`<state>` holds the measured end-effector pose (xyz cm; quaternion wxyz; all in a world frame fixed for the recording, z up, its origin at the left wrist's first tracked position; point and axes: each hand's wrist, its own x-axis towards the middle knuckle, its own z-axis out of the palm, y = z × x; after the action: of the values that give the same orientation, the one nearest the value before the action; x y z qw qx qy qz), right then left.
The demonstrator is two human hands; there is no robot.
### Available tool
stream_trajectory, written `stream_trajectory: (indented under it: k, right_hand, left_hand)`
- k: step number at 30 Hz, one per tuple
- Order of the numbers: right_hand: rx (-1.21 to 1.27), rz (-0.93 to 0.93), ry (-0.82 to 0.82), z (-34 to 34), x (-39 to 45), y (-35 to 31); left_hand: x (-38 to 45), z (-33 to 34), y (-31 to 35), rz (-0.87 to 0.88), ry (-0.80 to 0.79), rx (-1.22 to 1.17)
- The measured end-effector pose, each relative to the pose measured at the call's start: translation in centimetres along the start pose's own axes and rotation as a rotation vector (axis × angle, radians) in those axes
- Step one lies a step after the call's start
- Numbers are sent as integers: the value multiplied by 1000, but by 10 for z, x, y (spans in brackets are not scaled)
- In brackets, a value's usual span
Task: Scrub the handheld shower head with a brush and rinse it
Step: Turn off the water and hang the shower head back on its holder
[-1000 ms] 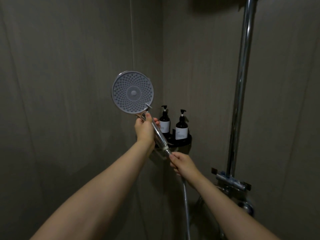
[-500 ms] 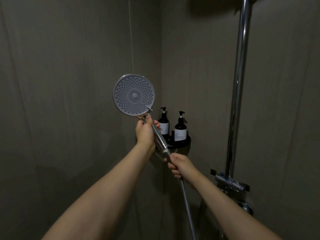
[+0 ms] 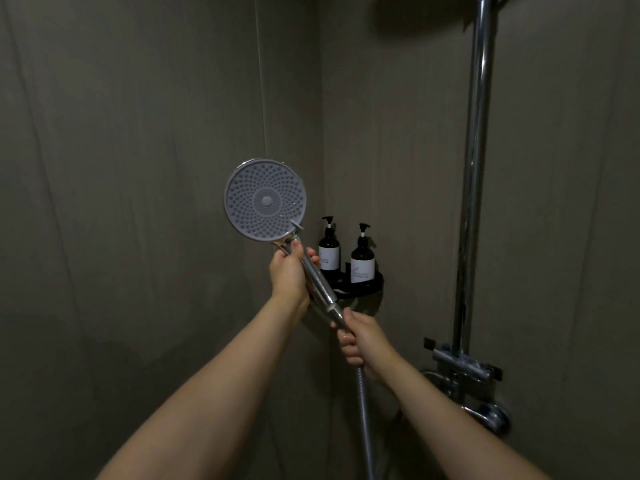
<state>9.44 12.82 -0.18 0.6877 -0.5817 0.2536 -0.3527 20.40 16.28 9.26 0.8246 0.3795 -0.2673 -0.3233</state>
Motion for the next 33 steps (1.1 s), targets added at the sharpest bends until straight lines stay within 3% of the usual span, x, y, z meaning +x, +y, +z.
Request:
stream_trajectory:
  k: [3, 7, 9, 12, 16, 18, 20, 23, 26, 30, 33]
  right_hand:
    - [85, -1, -29, -1, -1, 2]
    - [-236, -215, 84, 2, -3, 3]
    - [-254, -233, 118, 6, -4, 4]
    - [-193, -137, 89, 7, -5, 4]
    - [78, 51, -111, -1, -7, 2]
    - [119, 82, -120, -1, -8, 0]
    - [-65, -34, 18, 4, -7, -1]
    - [-547, -389, 339, 10, -7, -2]
    - [-844, -538, 463, 10, -8, -1]
    - [-1055, -423, 515, 11, -4, -4]
    - [-699, -182, 430, 10, 7, -9]
  left_hand:
    - [0, 0, 0, -14, 17, -41]
    - [0, 1, 1, -11, 22, -45]
    - [-2, 2, 1, -3, 19, -41]
    - [-2, 2, 0, -3, -5, 7]
    - [-3, 1, -1, -26, -28, 17]
    - [-4, 2, 0, -37, -28, -2]
    - [-3, 4, 1, -28, 8, -2]
    - [-3, 8, 1, 4, 101, -15]
    - [-5, 11, -1, 10, 145, -86]
    - [-7, 6, -7, 11, 152, -94]
    - [-4, 1, -11, 14, 174, -84]
